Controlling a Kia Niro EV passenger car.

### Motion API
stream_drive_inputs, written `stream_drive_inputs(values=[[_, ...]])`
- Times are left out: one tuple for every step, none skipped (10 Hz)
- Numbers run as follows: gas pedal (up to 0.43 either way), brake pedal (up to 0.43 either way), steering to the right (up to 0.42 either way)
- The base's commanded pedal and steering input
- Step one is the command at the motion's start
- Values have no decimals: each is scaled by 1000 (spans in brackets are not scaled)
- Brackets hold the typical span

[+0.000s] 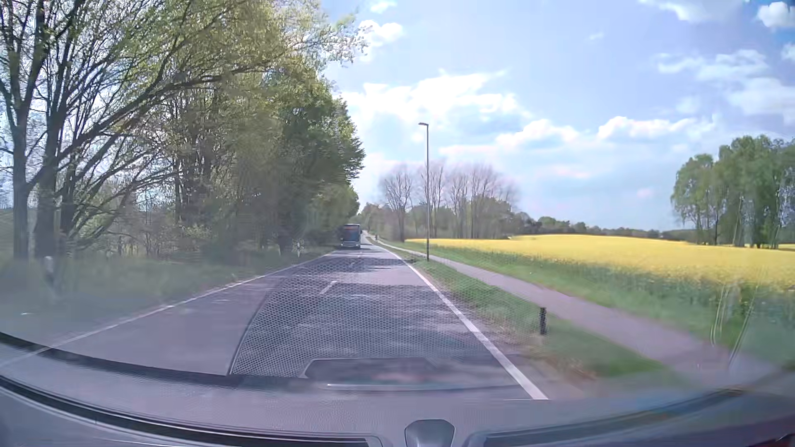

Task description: Follow the waypoints while adhering to traffic rules and regulations

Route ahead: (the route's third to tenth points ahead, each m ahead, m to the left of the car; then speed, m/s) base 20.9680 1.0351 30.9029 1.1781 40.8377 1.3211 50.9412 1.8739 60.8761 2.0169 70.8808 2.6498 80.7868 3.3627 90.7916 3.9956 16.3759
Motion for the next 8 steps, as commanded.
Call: stream_drive_inputs(values=[[59, 0, -2], [59, 0, -3], [59, 0, -5], [59, 0, -6], [59, 0, -6], [59, 0, -6], [59, 0, -7], [59, 0, -8]])
